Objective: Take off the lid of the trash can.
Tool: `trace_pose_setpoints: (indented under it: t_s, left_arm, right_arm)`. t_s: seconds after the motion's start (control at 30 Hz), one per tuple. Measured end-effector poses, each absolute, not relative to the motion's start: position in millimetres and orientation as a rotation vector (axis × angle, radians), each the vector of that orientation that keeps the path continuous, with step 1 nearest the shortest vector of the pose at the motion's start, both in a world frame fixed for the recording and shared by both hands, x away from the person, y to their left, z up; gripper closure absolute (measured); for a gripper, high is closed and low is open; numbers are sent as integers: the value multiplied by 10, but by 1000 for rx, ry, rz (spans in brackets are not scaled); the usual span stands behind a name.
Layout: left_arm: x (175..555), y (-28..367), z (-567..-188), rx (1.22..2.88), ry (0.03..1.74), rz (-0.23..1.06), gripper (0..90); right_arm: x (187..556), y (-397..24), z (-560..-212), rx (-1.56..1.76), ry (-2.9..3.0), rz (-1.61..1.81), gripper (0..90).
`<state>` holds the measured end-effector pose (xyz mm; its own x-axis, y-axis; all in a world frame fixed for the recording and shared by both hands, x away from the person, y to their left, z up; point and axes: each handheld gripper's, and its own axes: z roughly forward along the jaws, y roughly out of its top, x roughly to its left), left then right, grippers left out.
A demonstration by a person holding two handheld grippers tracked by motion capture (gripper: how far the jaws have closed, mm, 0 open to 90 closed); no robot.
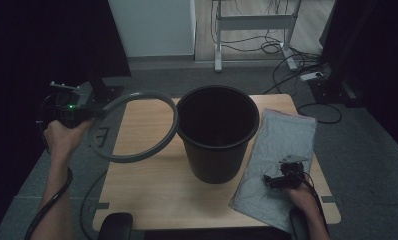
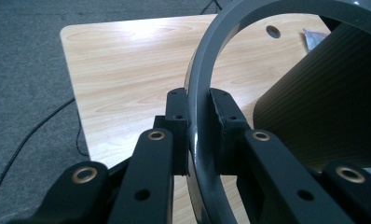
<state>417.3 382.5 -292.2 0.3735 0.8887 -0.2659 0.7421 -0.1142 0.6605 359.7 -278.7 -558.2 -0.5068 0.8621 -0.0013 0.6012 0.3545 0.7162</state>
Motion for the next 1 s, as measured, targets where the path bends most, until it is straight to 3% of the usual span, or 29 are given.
trace_pose_setpoints:
  t_s: [0.43,1.0]
  left_arm:
    - [4083,4014,-3073,1873,1452,255,795]
    - [4113,3950,-3598,1864,1468,207,796]
  right_arm:
    - [3596,-2788,-5580,1283,2245,943,0]
    - [3597,-2788,-5581,1283,2245,943,0]
